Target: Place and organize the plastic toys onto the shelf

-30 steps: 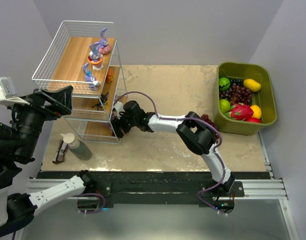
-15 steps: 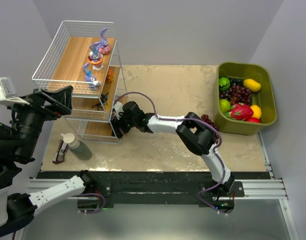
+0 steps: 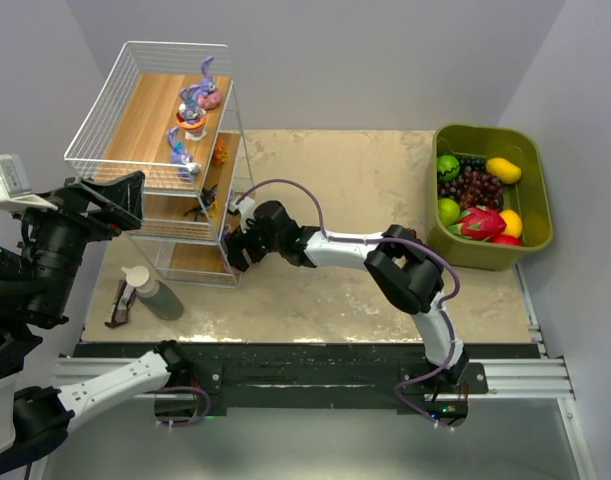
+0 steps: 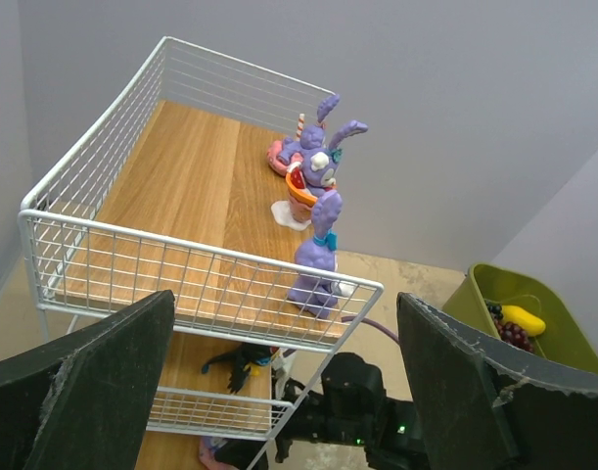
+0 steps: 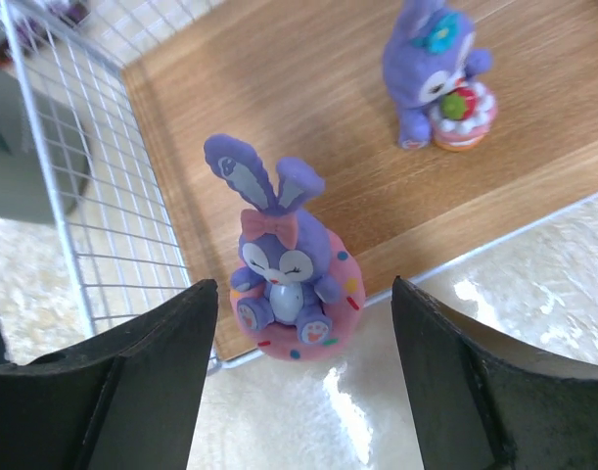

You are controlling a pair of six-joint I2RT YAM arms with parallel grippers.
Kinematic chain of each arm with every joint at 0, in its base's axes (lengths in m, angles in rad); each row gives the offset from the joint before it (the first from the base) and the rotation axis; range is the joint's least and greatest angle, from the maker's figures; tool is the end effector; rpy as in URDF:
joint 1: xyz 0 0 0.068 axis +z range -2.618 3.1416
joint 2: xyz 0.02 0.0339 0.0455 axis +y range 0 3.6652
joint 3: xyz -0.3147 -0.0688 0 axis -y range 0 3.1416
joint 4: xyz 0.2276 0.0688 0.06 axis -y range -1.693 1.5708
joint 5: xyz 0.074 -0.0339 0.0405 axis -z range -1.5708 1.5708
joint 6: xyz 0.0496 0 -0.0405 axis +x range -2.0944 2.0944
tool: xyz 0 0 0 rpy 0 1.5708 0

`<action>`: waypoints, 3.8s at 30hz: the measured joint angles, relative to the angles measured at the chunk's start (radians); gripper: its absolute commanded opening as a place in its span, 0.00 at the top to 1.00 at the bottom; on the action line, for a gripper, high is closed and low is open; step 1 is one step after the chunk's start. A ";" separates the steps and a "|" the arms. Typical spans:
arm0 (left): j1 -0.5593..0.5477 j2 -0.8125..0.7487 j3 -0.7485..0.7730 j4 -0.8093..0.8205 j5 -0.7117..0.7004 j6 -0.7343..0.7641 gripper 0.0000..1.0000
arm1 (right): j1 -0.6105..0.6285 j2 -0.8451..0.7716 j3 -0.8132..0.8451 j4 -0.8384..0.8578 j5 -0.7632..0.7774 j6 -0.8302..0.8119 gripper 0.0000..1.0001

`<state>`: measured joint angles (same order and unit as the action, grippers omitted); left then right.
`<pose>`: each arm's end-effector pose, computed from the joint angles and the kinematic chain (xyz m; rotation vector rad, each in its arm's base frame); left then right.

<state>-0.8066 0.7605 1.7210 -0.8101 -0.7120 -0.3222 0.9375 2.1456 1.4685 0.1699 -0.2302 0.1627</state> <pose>0.0120 0.0343 0.5680 -0.2429 1.4504 -0.4156 0.2945 0.4202 0.2224 -0.9647 1.9703 0.8889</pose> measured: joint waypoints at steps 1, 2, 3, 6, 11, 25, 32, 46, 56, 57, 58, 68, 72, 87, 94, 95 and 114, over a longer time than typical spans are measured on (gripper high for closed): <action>0.000 0.000 0.000 0.000 0.000 0.000 0.01 | -0.004 -0.008 -0.010 0.011 -0.002 0.013 0.27; 0.000 0.000 0.000 0.000 0.000 0.000 0.00 | -0.010 -0.017 -0.018 0.024 -0.006 0.025 0.28; 0.000 -0.001 0.001 0.000 0.000 0.000 0.00 | -0.020 -0.027 -0.025 0.039 -0.016 0.046 0.30; 0.000 -0.001 0.001 0.000 0.000 0.000 0.00 | -0.049 -0.040 -0.036 0.080 -0.042 0.086 0.37; 0.000 -0.002 0.001 0.000 -0.002 0.000 0.00 | -0.079 -0.040 -0.037 0.101 -0.066 0.137 0.53; 0.000 -0.008 0.000 0.000 -0.017 0.000 0.00 | -0.074 -0.040 -0.131 0.122 -0.133 0.240 0.59; 0.000 -0.008 -0.002 0.000 -0.027 0.001 0.01 | -0.074 -0.040 -0.152 0.122 -0.140 0.257 0.59; 0.000 -0.008 -0.002 0.000 -0.036 0.001 0.00 | -0.074 -0.037 -0.090 0.114 -0.140 0.244 0.60; 0.000 -0.008 -0.002 0.000 -0.037 0.001 0.00 | -0.072 0.021 -0.058 0.109 -0.159 0.241 0.62; 0.000 -0.008 -0.002 0.000 -0.037 0.001 0.00 | -0.072 0.025 -0.058 0.108 -0.159 0.240 0.62; 0.000 -0.008 -0.002 0.000 -0.037 0.002 0.00 | -0.071 0.027 -0.058 0.105 -0.159 0.240 0.62; 0.000 -0.008 -0.002 0.000 -0.042 0.003 0.00 | -0.046 0.028 -0.050 0.100 -0.155 0.229 0.63; 0.000 -0.008 -0.002 0.000 -0.043 0.003 0.00 | -0.040 0.033 -0.035 0.099 -0.154 0.218 0.63; 0.000 -0.009 -0.002 0.000 -0.043 0.003 0.00 | -0.039 0.107 0.058 0.100 -0.159 0.191 0.60; 0.000 -0.009 -0.002 0.000 -0.043 0.003 0.00 | -0.039 0.127 0.086 0.099 -0.193 0.145 0.59; 0.000 -0.008 -0.002 0.000 -0.043 0.003 0.01 | -0.040 0.132 0.091 0.099 -0.203 0.135 0.59; 0.000 -0.008 -0.002 0.000 -0.043 0.003 0.00 | -0.041 0.186 0.174 0.077 -0.299 0.018 0.58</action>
<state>-0.8066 0.7521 1.7191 -0.8097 -0.7555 -0.3187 0.8963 2.3314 1.6424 0.2474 -0.5289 0.1806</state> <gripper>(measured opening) 0.994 0.419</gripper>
